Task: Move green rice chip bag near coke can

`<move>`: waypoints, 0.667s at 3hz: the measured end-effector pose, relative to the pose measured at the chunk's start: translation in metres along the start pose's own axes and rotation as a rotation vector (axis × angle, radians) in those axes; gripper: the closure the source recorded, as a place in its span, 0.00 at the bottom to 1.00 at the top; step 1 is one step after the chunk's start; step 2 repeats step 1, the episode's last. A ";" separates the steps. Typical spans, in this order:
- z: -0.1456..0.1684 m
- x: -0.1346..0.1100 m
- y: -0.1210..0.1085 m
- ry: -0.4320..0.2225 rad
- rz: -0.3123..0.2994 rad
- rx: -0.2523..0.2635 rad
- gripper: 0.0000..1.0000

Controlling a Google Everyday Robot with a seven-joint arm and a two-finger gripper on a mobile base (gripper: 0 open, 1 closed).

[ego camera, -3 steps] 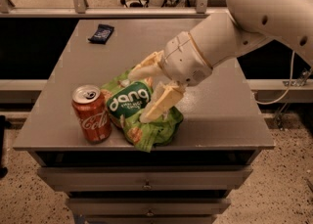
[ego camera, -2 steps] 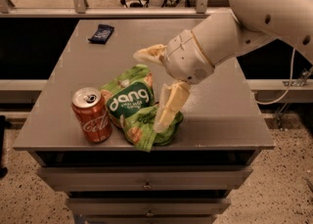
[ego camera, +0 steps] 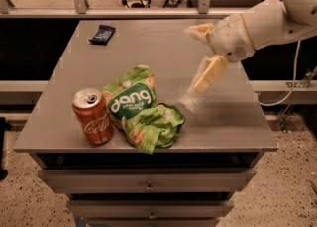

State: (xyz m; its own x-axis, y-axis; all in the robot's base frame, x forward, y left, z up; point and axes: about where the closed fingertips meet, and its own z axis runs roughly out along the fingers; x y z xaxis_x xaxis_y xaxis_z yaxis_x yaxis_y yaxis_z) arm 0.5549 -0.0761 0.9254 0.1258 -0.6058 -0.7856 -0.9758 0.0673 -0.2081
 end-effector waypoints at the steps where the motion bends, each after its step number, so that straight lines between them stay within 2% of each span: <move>1: -0.020 0.002 -0.022 -0.012 0.004 0.057 0.00; 2: -0.020 0.002 -0.022 -0.012 0.004 0.057 0.00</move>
Offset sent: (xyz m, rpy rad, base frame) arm 0.0000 0.0000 0.0000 0.0000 0.0000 0.0000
